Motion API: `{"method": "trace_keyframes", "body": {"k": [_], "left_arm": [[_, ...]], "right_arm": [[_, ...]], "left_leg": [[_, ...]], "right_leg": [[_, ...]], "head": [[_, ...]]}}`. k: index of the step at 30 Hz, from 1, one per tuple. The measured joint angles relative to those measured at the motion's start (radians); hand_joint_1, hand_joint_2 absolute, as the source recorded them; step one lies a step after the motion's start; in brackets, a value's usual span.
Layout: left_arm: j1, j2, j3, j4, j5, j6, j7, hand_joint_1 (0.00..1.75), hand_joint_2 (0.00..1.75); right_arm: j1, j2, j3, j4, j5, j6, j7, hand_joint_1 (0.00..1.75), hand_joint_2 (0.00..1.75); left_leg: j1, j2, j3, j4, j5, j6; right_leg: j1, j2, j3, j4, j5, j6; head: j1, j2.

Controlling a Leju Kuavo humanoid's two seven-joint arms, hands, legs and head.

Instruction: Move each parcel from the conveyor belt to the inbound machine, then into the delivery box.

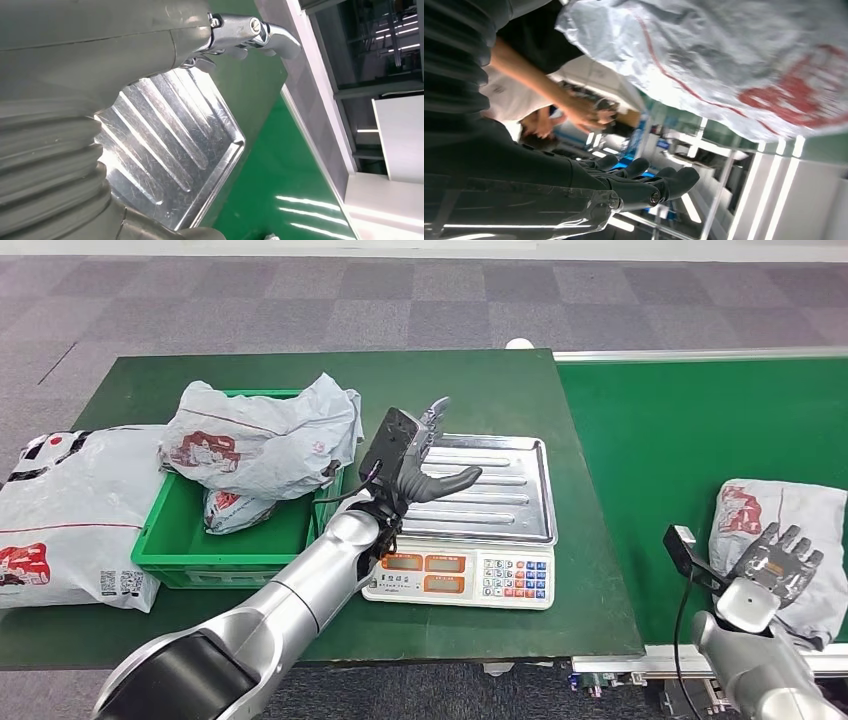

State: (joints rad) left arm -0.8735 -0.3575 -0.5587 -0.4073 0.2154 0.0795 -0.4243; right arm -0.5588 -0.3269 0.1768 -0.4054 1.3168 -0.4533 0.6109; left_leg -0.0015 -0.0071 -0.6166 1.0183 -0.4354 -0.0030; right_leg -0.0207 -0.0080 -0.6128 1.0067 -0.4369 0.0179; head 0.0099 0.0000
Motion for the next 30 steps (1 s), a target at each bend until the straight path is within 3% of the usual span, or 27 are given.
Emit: {"method": "trace_keyframes", "body": {"k": [7, 10, 19, 30], "left_arm": [[0.0, 0.0, 0.024, 0.004, -0.022, -0.011, -0.001, 0.0, 1.75], [0.0, 0.001, 0.036, 0.006, -0.035, -0.017, -0.004, 0.0, 1.75], [0.0, 0.009, 0.08, 0.009, -0.076, -0.037, -0.01, 0.0, 1.75], [0.001, 0.02, 0.128, 0.01, -0.112, -0.046, -0.024, 0.0, 1.75]], "right_arm": [[-0.006, 0.008, -0.004, 0.019, 0.029, 0.119, 0.037, 0.0, 1.75], [-0.009, 0.012, -0.035, 0.025, -0.013, 0.171, -0.02, 0.0, 1.75], [-0.023, 0.04, -0.224, 0.03, -0.197, 0.349, -0.302, 0.0, 1.75], [-0.077, 0.039, -0.297, 0.054, -0.18, 0.47, -0.35, 0.0, 1.75]], "left_leg": [[0.0, 0.0, 0.0, 0.0, 0.0, 0.0], [0.0, 0.0, 0.0, 0.0, 0.0, 0.0], [0.0, 0.0, 0.0, 0.0, 0.0, 0.0], [0.0, 0.0, 0.0, 0.0, 0.0, 0.0]], "right_leg": [[0.0, 0.0, 0.0, 0.0, 0.0, 0.0], [0.0, 0.0, 0.0, 0.0, 0.0, 0.0], [0.0, 0.0, 0.0, 0.0, 0.0, 0.0], [0.0, 0.0, 0.0, 0.0, 0.001, 0.001]], "head": [[0.0, 0.0], [0.0, 0.0], [0.0, 0.0], [0.0, 0.0]]}}
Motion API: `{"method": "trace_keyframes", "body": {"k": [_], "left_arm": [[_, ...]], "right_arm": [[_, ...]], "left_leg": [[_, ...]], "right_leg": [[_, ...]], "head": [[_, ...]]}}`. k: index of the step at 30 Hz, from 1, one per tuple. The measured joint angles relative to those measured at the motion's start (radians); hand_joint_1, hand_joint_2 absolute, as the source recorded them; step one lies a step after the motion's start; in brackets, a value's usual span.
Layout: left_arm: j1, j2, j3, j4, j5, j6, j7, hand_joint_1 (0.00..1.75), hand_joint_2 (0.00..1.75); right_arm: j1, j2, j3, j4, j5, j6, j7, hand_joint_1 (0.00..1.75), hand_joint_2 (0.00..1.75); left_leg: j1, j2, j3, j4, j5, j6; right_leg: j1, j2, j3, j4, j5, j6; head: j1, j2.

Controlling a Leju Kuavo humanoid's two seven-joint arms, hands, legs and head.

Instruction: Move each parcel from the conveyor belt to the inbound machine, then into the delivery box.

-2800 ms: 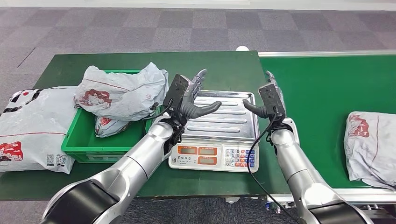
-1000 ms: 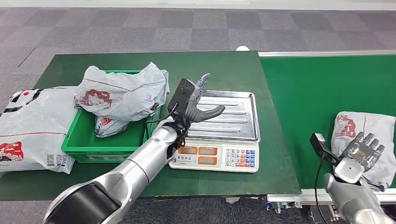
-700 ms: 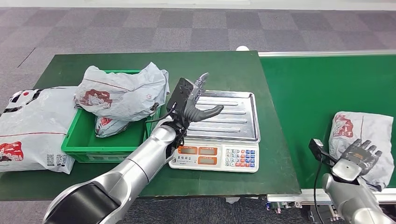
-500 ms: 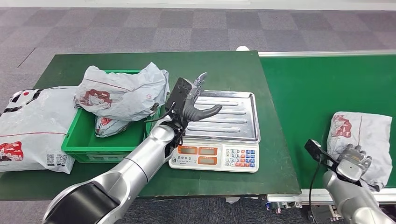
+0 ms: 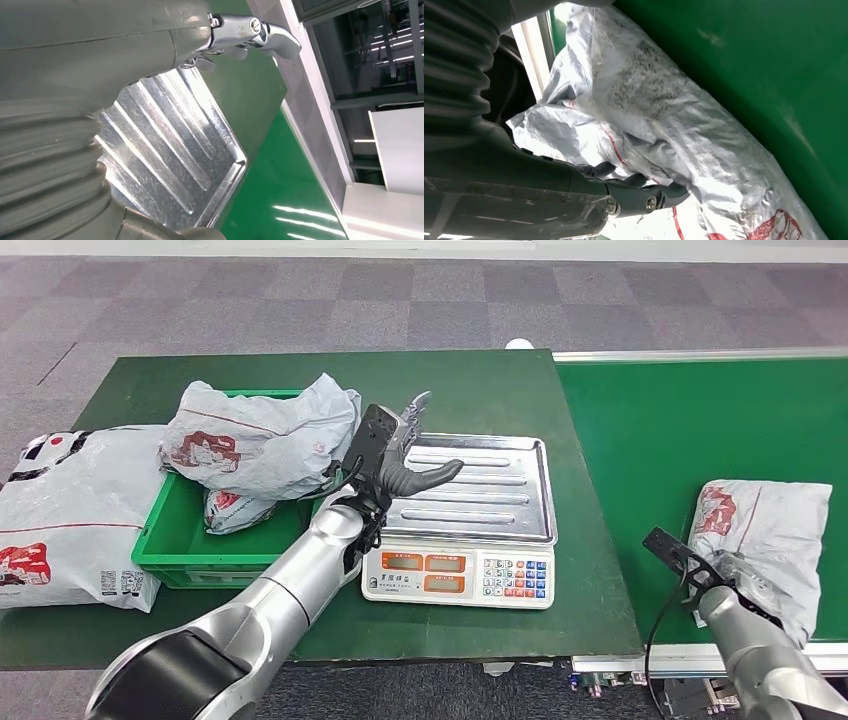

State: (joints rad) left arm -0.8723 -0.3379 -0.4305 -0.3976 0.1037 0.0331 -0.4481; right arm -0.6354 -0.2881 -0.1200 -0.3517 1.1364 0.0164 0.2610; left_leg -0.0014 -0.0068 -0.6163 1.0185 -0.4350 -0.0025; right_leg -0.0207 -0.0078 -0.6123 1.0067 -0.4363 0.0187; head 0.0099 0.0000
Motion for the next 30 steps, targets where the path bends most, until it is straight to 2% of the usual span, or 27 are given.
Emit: {"method": "trace_keyframes", "body": {"k": [1, 5, 12, 18, 23, 30], "left_arm": [[0.0, 0.0, 0.002, 0.0, -0.001, 0.0, 0.0, 0.0, 1.75], [0.0, 0.001, 0.013, -0.001, -0.009, -0.001, 0.002, 0.0, 1.75], [0.002, 0.002, 0.039, -0.001, -0.028, -0.001, 0.008, 0.0, 1.75], [0.004, 0.002, 0.056, -0.001, -0.04, -0.001, 0.008, 0.0, 1.75], [0.004, 0.003, 0.072, -0.001, -0.05, -0.001, 0.009, 0.0, 1.75], [0.011, 0.009, 0.085, -0.002, -0.064, -0.001, 0.009, 0.0, 1.75]], "right_arm": [[-0.002, 0.0, 0.0, 0.002, 0.001, 0.002, 0.0, 0.01, 1.75], [-0.008, -0.004, 0.0, 0.007, 0.014, 0.012, -0.008, 1.75, 1.75], [-0.011, -0.004, 0.0, 0.007, 0.073, -0.057, 0.039, 1.75, 1.75], [-0.009, 0.016, 0.016, 0.006, 0.105, -0.071, 0.032, 1.75, 1.75], [-0.009, 0.04, 0.032, -0.003, 0.107, -0.079, -0.023, 1.75, 1.75], [-0.012, 0.068, 0.049, -0.06, 0.078, -0.176, -0.102, 1.75, 1.75]], "left_leg": [[0.0, 0.0, 0.0, 0.0, 0.0, 0.0], [0.0, 0.0, 0.0, 0.0, 0.0, 0.0], [0.0, -0.001, 0.0, 0.0, 0.0, 0.0], [0.0, 0.0, 0.0, 0.0, 0.0, 0.0], [0.0, 0.0, 0.0, 0.0, 0.0, 0.0], [0.0, -0.001, 0.0, 0.0, 0.001, 0.0]], "right_leg": [[0.0, 0.0, 0.0, 0.0, 0.0, 0.0], [0.0, 0.0, 0.0, 0.0, 0.0, 0.0], [0.0, -0.001, 0.0, 0.0, 0.0, 0.0], [0.0, 0.0, 0.0, 0.0, 0.0, 0.0], [0.0, 0.0, 0.0, 0.0, 0.0, 0.0], [0.0, -0.001, 0.0, 0.0, 0.0, 0.0]], "head": [[0.0, 0.0], [0.0, 0.0], [0.0, 0.0], [0.0, 0.0], [0.0, 0.0], [0.0, 0.0]]}}
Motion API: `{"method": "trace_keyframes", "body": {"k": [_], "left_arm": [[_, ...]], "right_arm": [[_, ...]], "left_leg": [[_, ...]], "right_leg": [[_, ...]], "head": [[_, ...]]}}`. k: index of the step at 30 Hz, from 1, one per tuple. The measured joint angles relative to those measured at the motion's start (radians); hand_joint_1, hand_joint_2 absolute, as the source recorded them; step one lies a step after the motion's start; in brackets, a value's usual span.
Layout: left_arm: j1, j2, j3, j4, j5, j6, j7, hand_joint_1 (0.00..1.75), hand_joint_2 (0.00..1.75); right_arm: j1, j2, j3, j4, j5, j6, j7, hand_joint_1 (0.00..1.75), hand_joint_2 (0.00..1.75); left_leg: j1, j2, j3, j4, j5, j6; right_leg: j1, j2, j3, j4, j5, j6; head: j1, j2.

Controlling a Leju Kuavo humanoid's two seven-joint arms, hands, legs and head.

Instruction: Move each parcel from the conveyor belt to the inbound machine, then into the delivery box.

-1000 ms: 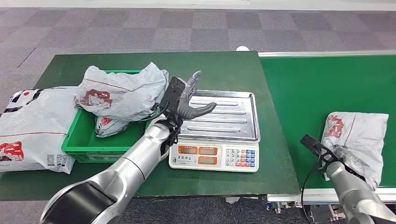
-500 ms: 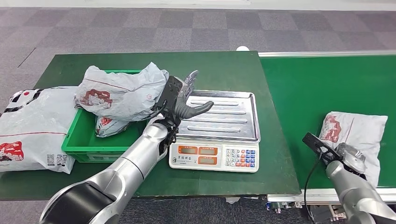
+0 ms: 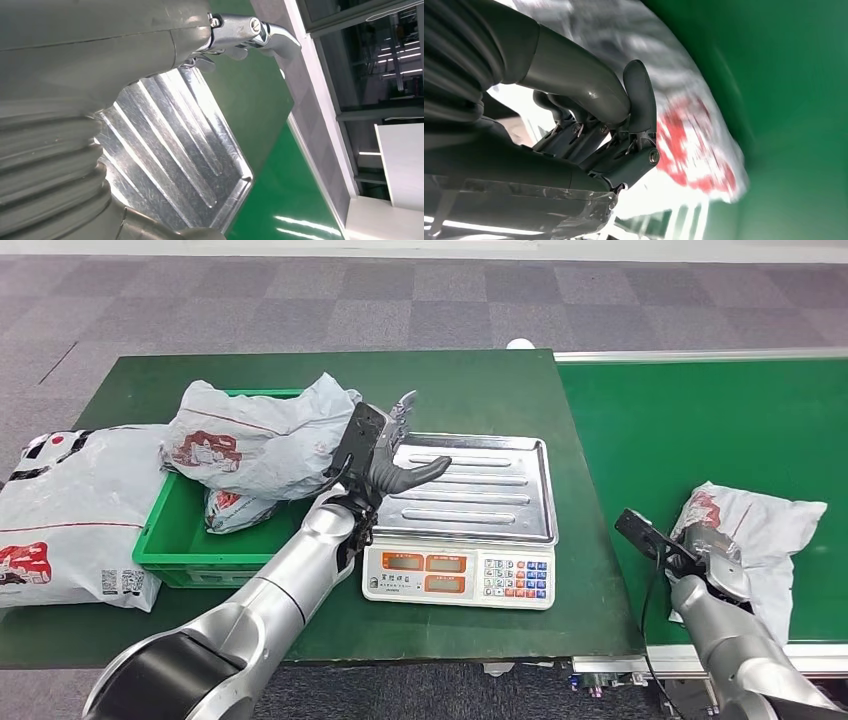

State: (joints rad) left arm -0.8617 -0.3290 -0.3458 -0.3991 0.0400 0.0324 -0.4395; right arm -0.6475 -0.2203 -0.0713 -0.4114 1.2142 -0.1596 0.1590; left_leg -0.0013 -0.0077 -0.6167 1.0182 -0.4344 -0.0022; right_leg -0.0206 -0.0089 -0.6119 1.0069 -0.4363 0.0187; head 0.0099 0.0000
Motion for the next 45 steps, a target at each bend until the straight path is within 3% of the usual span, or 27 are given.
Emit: {"method": "trace_keyframes", "body": {"k": [4, 7, 11, 12, 18, 23, 33, 45], "left_arm": [[0.005, 0.002, 0.012, -0.001, -0.01, 0.0, 0.0, 0.0, 1.75], [0.007, 0.002, 0.017, -0.003, -0.017, 0.0, 0.0, 0.0, 1.75], [0.007, 0.002, 0.023, -0.003, -0.029, 0.0, 0.007, 0.0, 1.75], [0.006, 0.001, 0.023, -0.003, -0.034, 0.0, 0.009, 0.0, 1.75], [0.005, -0.001, 0.027, -0.003, -0.048, 0.0, 0.024, 0.0, 1.75], [0.005, -0.003, 0.04, -0.003, -0.053, 0.0, 0.027, 0.0, 1.75], [0.004, -0.005, 0.053, -0.005, -0.055, -0.009, 0.027, 0.0, 1.75], [0.004, -0.006, 0.068, -0.008, -0.062, -0.022, 0.027, 0.0, 1.75]], "right_arm": [[-0.002, 0.003, 0.008, -0.066, -0.046, -0.104, -0.035, 1.75, 1.75], [-0.002, 0.003, 0.015, -0.11, -0.065, -0.128, -0.04, 1.75, 1.75], [0.015, 0.002, 0.028, -0.183, -0.113, -0.211, -0.045, 0.05, 1.75], [0.02, -0.001, 0.032, -0.205, -0.119, -0.215, -0.036, 0.0, 1.75], [0.053, -0.029, 0.083, -0.265, -0.035, -0.113, 0.123, 0.0, 1.75], [0.089, -0.035, 0.106, -0.264, -0.001, -0.111, 0.176, 0.0, 1.75], [0.124, -0.035, 0.108, -0.227, 0.042, -0.025, 0.216, 0.0, 1.75], [0.108, -0.09, 0.109, -0.066, 0.035, 0.208, 0.16, 0.0, 1.75]], "left_leg": [[0.0, 0.0, 0.0, 0.0, 0.0, 0.0], [0.0, 0.0, 0.0, 0.0, 0.0, 0.0], [0.0, 0.0, 0.0, 0.0, 0.0, 0.0], [0.0, 0.0, 0.0, 0.0, 0.0, 0.0], [0.0, 0.0, 0.0, 0.0, 0.0, 0.0], [0.0, 0.0, 0.0, 0.0, 0.0, 0.0], [0.0, 0.0, 0.0, 0.0, 0.0, 0.0], [0.0, 0.0, 0.0, 0.0, 0.0, 0.0]], "right_leg": [[0.0, 0.0, 0.0, 0.0, 0.0, 0.0], [0.0, 0.0, 0.0, 0.0, 0.0, 0.0], [0.0, 0.0, 0.0, 0.0, 0.0, 0.0], [0.0, 0.0, 0.0, 0.0, 0.0, 0.0], [0.0, 0.0, -0.001, 0.0, 0.0, 0.0], [0.0, 0.0, -0.001, 0.0, 0.0, 0.0], [0.0, 0.001, -0.001, 0.0, 0.0, 0.0], [0.0, -0.001, 0.0, 0.0, 0.0, 0.0]], "head": [[0.0, 0.0], [0.0, 0.0], [0.0, 0.0], [0.0, 0.0], [0.0, 0.0], [0.0, 0.0], [0.0, 0.0], [0.0, 0.0]]}}
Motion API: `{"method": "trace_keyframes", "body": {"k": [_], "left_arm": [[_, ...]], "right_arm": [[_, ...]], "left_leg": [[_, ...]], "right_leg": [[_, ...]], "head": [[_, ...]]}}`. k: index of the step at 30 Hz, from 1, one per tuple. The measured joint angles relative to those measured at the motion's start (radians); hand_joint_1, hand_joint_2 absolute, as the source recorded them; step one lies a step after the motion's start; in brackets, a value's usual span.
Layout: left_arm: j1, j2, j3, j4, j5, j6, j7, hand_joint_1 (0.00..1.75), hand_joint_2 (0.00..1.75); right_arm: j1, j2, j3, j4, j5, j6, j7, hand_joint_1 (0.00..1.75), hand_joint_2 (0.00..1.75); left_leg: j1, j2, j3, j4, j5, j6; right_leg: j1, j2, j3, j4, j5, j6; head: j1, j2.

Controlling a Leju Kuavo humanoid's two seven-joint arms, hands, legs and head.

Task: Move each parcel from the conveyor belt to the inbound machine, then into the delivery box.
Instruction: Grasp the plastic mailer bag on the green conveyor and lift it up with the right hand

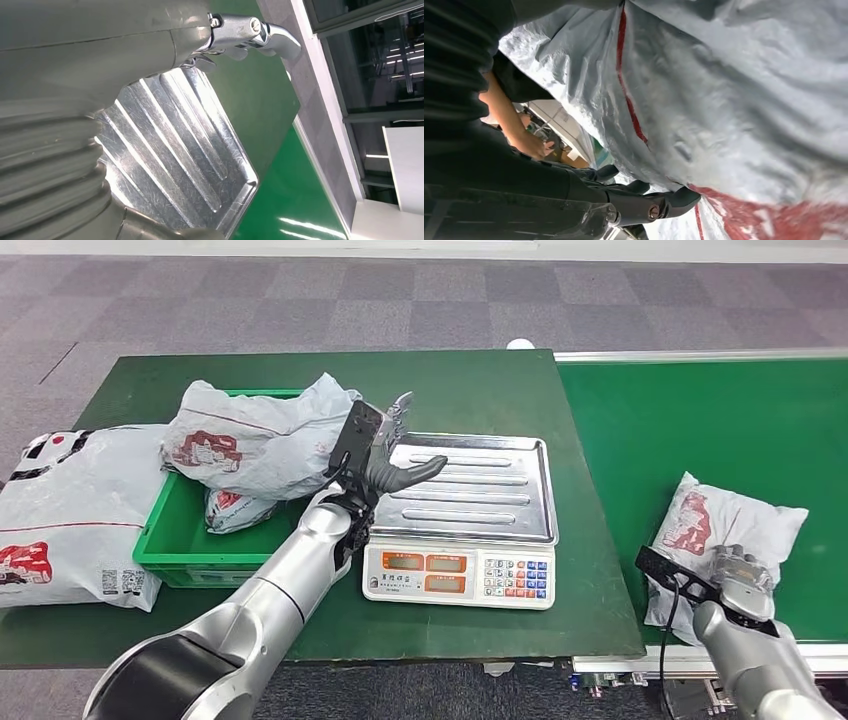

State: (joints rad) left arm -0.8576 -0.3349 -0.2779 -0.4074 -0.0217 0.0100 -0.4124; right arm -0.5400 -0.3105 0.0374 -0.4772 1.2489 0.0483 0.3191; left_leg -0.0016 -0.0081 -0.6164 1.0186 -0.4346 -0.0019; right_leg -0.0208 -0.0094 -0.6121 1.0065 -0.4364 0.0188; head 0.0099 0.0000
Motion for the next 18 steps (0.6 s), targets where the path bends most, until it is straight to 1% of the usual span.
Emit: {"method": "trace_keyframes", "body": {"k": [4, 5, 6, 8, 9, 10, 14, 18], "left_arm": [[0.0, -0.001, 0.0, 0.0, 0.0, -0.005, 0.0, 0.0, 1.75], [-0.001, -0.002, 0.0, 0.0, 0.0, -0.006, 0.0, 0.0, 1.75], [-0.001, -0.002, 0.001, 0.0, 0.0, -0.006, 0.0, 0.0, 1.75], [-0.002, -0.002, 0.003, 0.0, 0.0, -0.006, 0.001, 0.0, 1.75], [-0.002, -0.002, 0.004, 0.0, 0.0, -0.007, 0.001, 0.0, 1.75], [-0.003, -0.002, 0.005, 0.0, 0.0, -0.007, 0.001, 0.0, 1.75], [-0.003, -0.002, 0.006, 0.001, -0.002, -0.007, 0.0, 0.0, 1.75], [-0.003, -0.002, 0.006, 0.001, -0.005, -0.006, -0.006, 0.0, 1.75]], "right_arm": [[-0.022, -0.023, 0.014, 0.045, 0.011, 0.093, -0.047, 0.0, 1.75], [-0.028, -0.028, 0.018, 0.054, 0.011, 0.112, -0.061, 0.07, 1.75], [-0.034, -0.033, 0.022, 0.062, 0.01, 0.129, -0.074, 0.41, 1.75], [-0.042, -0.038, 0.025, 0.075, 0.003, 0.149, -0.097, 1.29, 1.75], [-0.046, -0.04, 0.026, 0.08, 0.0, 0.155, -0.107, 1.66, 1.75], [-0.049, -0.04, 0.027, 0.085, -0.003, 0.159, -0.115, 1.75, 1.75], [-0.064, -0.037, 0.034, 0.094, -0.01, 0.161, -0.136, 1.75, 1.75], [-0.082, -0.025, 0.046, 0.099, -0.003, 0.135, -0.14, 1.75, 1.75]], "left_leg": [[0.0, 0.0, 0.001, 0.0, 0.0, 0.0], [0.0, 0.0, 0.001, 0.0, 0.0, 0.0], [0.0, 0.0, 0.001, 0.0, 0.0, 0.0], [0.0, 0.0, 0.002, 0.0, 0.0, 0.0], [0.0, 0.0, 0.002, 0.0, 0.0, 0.0], [0.0, 0.0, 0.002, 0.0, 0.0, 0.0], [0.0, 0.001, 0.005, 0.0, -0.001, 0.001], [0.0, 0.001, 0.005, 0.0, -0.001, 0.001]], "right_leg": [[0.0, 0.0, 0.001, 0.0, 0.0, 0.0], [0.0, 0.0, 0.001, 0.0, 0.0, 0.0], [0.0, 0.0, 0.002, 0.0, 0.0, 0.0], [0.0, 0.0, 0.003, 0.0, 0.0, 0.0], [0.0, 0.0, 0.003, 0.0, 0.0, 0.0], [0.0, 0.0, 0.004, 0.0, 0.0, 0.0], [0.001, 0.0, 0.006, -0.001, 0.0, 0.001], [0.001, 0.0, 0.007, -0.001, 0.0, 0.001]], "head": [[0.0, 0.0], [0.0, 0.0], [0.0, 0.0], [0.0, 0.0], [0.0, 0.0], [0.0, 0.0], [0.0, 0.0], [0.0, 0.0]]}}
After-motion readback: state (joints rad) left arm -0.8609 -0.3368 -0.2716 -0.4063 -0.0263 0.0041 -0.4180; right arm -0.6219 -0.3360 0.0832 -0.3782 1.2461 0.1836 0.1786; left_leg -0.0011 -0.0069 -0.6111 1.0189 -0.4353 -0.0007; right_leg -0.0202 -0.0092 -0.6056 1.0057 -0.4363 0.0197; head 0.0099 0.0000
